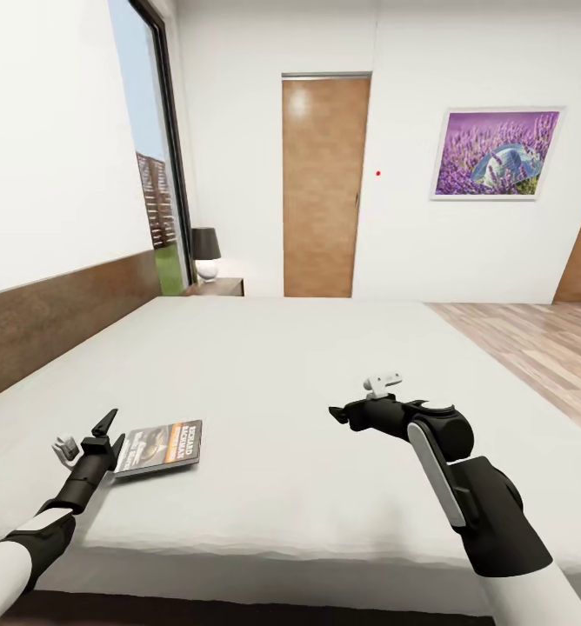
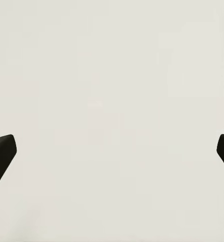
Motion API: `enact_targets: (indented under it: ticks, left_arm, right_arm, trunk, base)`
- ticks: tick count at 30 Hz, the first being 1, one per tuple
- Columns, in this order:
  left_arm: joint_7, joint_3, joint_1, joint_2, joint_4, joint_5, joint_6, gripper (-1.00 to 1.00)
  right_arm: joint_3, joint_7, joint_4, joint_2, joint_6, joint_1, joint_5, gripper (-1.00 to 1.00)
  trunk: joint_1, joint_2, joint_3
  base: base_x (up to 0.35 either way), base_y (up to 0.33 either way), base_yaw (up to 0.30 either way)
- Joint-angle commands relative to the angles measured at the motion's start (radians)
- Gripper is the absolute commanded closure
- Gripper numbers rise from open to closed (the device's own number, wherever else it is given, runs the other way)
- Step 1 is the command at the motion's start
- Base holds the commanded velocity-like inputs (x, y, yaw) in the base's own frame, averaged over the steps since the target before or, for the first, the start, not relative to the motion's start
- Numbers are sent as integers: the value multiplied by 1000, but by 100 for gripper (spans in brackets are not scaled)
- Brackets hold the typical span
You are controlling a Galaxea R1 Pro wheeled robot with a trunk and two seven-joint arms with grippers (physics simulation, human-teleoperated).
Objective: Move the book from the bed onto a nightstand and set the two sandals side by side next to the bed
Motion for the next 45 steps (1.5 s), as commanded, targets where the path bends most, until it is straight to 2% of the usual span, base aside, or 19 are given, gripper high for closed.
enact_targets:
  ticks: [1,12,39,45]
  left_arm:
    - [-3,-6,0,0,0,10,11,-100]
    - [-3,-6,0,0,0,10,11,-100]
    - [-5,-6,0,0,-1,10,11,-100]
    - [-10,-6,0,0,-1,10,12,-100]
  right_arm:
    - [1,0,-1,1,4,-1,-1,-100]
    - [0,0,-1,9,4,-1,-1,-100]
    - [0,0,-1,10,4,-1,-1,-100]
    - [1,0,-1,10,4,-1,-1,-100]
  trunk:
    - [0,0,-1]
    - [0,0,-1]
    - [0,0,2]
    - [0,0,3]
  base:
    - [0,0,-31]
    - [0,0,-90]
    - [0,0,-275]
    - [0,-1,-141]
